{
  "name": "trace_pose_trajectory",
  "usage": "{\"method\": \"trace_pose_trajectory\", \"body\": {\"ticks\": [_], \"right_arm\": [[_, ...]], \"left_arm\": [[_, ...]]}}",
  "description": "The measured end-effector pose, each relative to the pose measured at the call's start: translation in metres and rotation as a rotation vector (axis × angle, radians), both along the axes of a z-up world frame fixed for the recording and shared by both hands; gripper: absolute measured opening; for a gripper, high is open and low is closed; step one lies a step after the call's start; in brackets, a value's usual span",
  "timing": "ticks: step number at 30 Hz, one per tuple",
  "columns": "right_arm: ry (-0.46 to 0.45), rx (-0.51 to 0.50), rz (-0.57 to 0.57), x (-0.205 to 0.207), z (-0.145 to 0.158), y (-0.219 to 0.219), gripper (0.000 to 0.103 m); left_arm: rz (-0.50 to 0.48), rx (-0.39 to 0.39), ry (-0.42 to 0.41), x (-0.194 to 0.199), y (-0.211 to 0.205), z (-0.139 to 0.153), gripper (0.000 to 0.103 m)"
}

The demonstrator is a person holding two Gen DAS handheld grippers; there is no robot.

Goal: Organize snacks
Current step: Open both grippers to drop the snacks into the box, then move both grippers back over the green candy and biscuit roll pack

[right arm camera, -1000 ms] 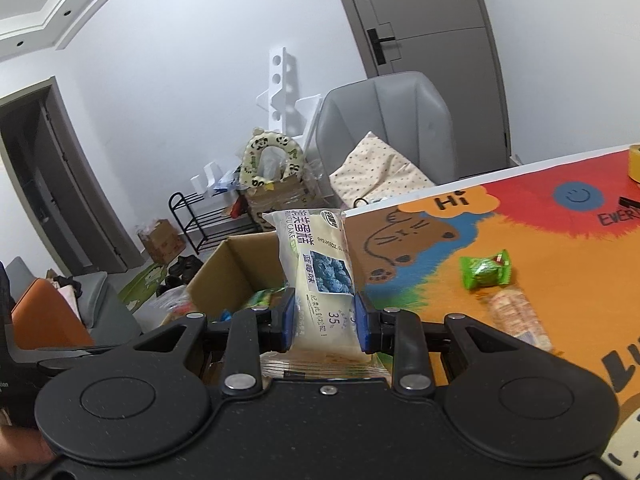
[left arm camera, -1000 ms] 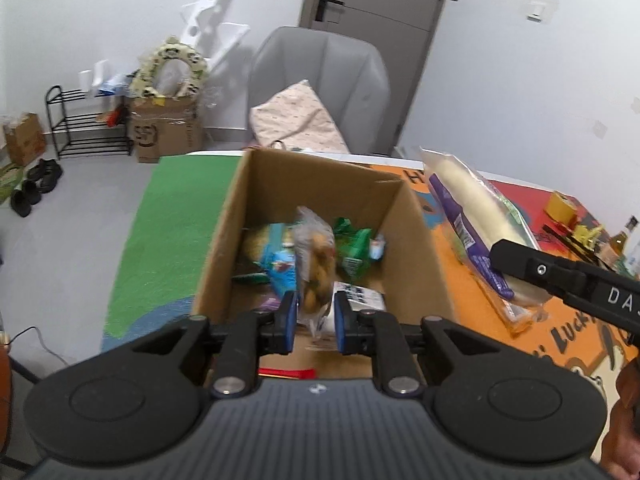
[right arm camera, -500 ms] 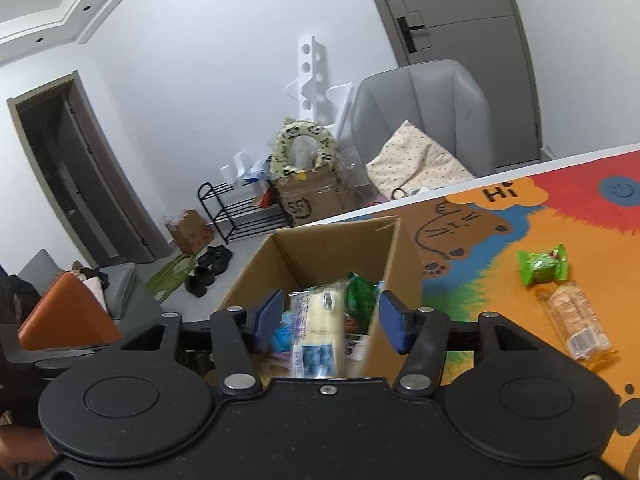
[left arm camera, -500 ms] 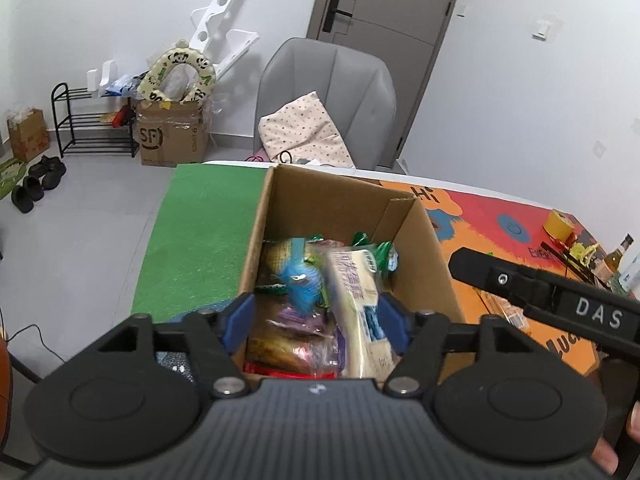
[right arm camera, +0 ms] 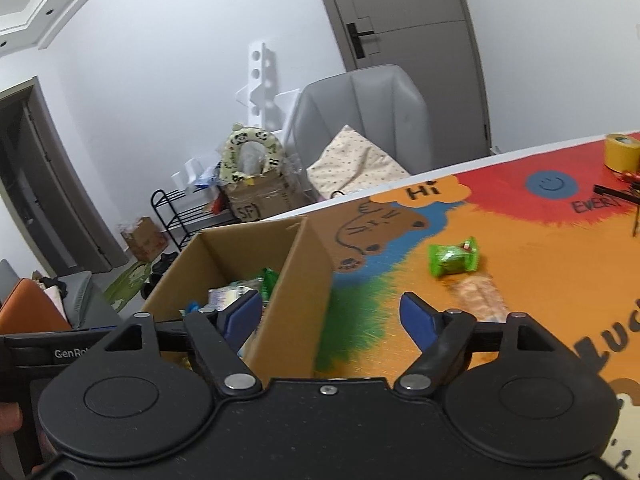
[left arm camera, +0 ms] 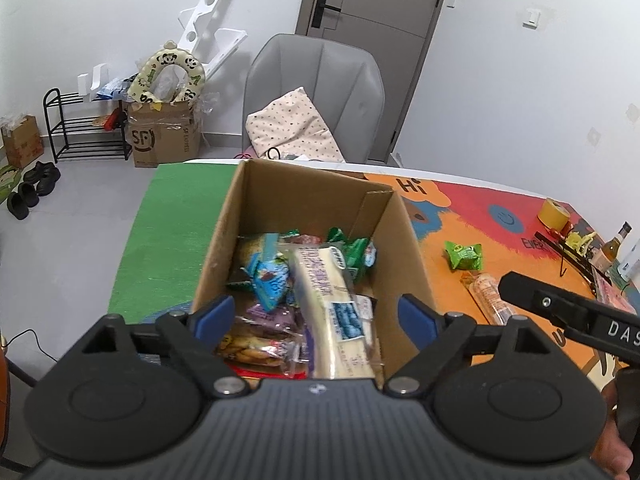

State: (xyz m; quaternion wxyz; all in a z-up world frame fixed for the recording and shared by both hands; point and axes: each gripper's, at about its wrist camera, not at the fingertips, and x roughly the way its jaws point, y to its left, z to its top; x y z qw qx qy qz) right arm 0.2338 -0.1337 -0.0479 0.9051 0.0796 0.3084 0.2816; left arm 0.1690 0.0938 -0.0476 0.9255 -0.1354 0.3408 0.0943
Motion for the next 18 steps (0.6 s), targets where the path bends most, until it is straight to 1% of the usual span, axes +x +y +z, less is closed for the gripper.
{"method": "trace_pose_trajectory", "body": {"ticks": [3, 9, 18], "right_arm": [[0.001, -0.002, -0.013, 0.001, 0.0, -0.01, 0.081], [0.005, 0.001, -0.041, 0.004, 0.0, -0.03, 0.082], [0.016, 0.009, -0.087, 0.014, -0.003, -0.065, 0.087]], "left_arm": [[-0.011, 0.006, 0.0, 0.002, -0.008, 0.001, 0.09], [-0.033, 0.013, -0.01, 0.008, -0.027, 0.004, 0.091], [-0.075, 0.01, -0.023, 0.021, -0.058, 0.007, 0.092]]}}
